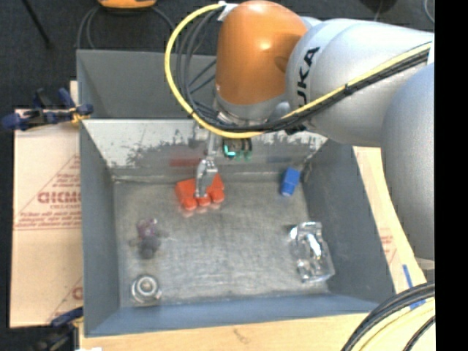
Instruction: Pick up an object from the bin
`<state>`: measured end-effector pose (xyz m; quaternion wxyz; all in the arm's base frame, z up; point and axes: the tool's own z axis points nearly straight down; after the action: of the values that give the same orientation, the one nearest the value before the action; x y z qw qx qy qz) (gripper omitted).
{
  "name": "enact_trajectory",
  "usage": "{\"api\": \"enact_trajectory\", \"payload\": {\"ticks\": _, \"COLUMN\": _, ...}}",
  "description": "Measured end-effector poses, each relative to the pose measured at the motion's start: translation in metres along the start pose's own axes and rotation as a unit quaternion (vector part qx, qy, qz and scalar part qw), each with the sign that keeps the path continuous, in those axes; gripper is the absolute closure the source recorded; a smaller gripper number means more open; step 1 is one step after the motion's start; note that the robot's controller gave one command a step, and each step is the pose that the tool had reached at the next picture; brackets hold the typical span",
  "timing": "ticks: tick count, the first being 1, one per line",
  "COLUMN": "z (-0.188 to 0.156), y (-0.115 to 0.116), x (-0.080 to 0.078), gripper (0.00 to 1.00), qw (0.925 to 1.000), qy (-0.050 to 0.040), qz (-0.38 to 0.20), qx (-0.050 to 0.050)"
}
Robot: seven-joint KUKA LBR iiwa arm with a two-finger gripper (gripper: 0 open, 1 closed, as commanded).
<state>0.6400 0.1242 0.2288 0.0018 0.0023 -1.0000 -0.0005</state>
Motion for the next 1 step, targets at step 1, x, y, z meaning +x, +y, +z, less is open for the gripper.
{"api": "enact_trajectory", "payload": {"ticks": 1, "z": 0.1451, "y": -0.0545, "x": 0.0001, "gripper": 0.0, "qw": 1.0, "qy": -0.0064, "qz": 0.005, "qx": -0.001}}
